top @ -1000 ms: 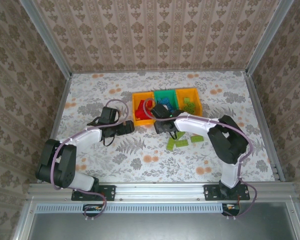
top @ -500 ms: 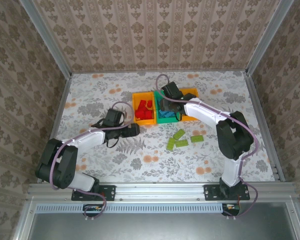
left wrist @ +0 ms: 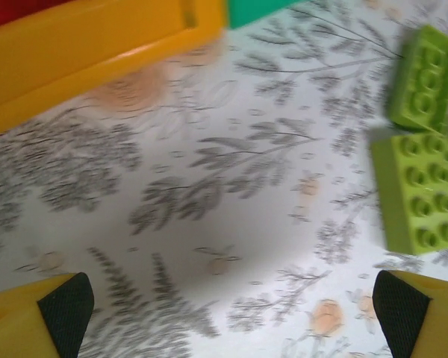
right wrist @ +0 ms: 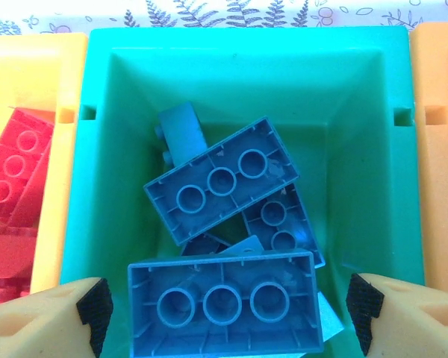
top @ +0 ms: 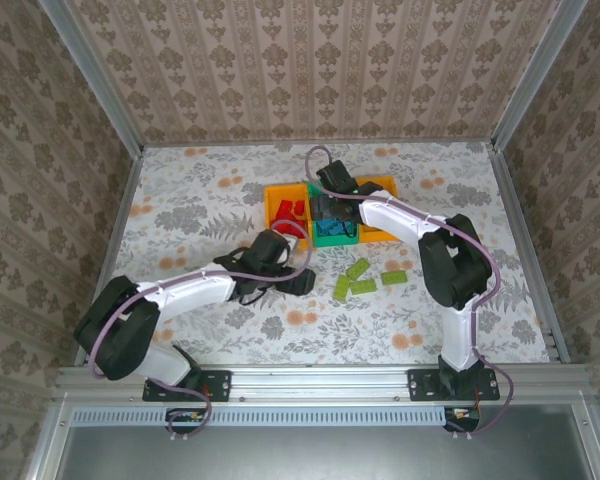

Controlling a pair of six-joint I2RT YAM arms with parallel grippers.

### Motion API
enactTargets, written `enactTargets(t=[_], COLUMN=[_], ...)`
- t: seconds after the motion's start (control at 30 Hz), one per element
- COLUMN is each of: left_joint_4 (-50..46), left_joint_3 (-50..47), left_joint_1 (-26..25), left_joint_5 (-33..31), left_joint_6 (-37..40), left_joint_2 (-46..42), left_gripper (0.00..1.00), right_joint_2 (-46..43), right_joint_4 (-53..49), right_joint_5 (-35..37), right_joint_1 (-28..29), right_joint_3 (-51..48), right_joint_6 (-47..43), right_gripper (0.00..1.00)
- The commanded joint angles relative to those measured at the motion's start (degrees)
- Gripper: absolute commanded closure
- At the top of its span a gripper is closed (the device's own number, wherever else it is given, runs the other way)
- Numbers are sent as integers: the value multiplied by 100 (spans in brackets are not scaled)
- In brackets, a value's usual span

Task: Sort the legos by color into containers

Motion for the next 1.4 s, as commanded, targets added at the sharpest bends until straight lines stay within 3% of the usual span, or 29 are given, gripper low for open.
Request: enactTargets(t=[0.0, 0.3, 0.63, 0.83, 1.1, 1.23, 1.37], left_joint_4=[-99, -484, -974, -1008, -1063, -1070, -1064], left_joint_3=[395, 1569, 2354, 2351, 2304, 2277, 2182], left_joint_1=[-451, -1242, -1468, -1468, -1470, -1469, -1463], left_joint_5=[-229, -337, -397, -437, -492, -493, -590], left_joint_6=[150, -224, -277, -302, -302, -306, -334], left_joint_2=[312, 1723, 2561, 2585, 2581, 2568, 2511], left_gripper=[0, 7, 18, 41, 46, 59, 61], right_joint_2=[-624, -2019, -3129, -2706, -1851, -1496, -1456], right_joint_4=[16, 277, 460, 692, 1138, 1140, 1208], right_joint_5=[-83, 352, 149, -528, -773, -990, -1194], right_joint_1=[-21, -352, -1649, -2058, -2181, -2217, -2217], right_joint_3=[-285, -1548, -2999, -3051, -2780, -2463, -2408], right_joint_6=[164, 278, 288, -110, -363, -434, -365], right_gripper=[14, 10, 8, 16, 24, 33, 48])
